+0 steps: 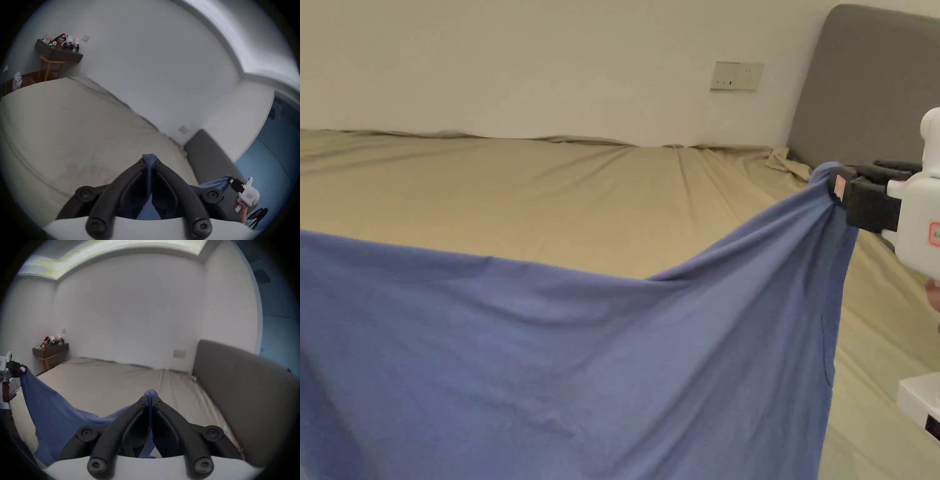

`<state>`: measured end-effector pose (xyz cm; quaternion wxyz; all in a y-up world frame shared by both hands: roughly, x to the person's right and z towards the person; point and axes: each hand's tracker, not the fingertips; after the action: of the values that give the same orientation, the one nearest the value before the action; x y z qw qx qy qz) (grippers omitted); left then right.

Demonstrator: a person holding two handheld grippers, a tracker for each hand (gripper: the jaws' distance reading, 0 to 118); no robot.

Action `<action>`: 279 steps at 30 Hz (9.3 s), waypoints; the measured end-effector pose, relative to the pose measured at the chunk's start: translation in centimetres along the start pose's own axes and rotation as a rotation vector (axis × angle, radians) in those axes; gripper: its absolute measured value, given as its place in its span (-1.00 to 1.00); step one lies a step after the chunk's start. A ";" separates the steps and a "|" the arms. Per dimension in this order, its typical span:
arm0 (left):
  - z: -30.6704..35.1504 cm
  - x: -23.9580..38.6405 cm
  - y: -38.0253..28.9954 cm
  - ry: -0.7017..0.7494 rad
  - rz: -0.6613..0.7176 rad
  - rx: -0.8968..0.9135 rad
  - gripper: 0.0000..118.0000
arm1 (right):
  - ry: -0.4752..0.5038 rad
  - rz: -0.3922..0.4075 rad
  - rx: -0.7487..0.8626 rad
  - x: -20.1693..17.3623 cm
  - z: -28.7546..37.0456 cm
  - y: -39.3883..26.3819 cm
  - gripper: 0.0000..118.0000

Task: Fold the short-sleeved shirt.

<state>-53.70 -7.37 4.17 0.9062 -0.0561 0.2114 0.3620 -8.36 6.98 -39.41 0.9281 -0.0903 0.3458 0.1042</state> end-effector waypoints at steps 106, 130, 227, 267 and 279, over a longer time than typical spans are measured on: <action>12.7 -3.4 -8.8 0.462 -0.580 -0.394 1.00 | 0.099 -0.184 -0.477 1.4 13.1 -21.9 1.00; 11.0 -9.6 -17.6 0.635 -0.266 -0.625 1.00 | 0.157 -0.287 -0.457 -2.1 15.4 -24.2 -0.96; -6.8 -9.8 -13.6 0.581 -0.495 -0.575 1.00 | 0.074 -0.272 -0.509 -5.0 2.9 -29.3 -0.96; 5.7 -12.5 -10.4 0.229 -0.218 -0.903 -0.74 | 0.274 -0.275 -0.936 3.6 2.6 -27.6 -0.73; 3.4 -12.5 -13.0 0.418 -0.316 -1.041 -0.72 | 0.201 -0.213 -1.002 1.2 2.6 -33.0 -0.60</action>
<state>-51.84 -23.92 11.92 0.7413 -0.5953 0.1689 0.2600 2.59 -23.96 -35.08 0.7388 -0.5677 0.3296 0.1527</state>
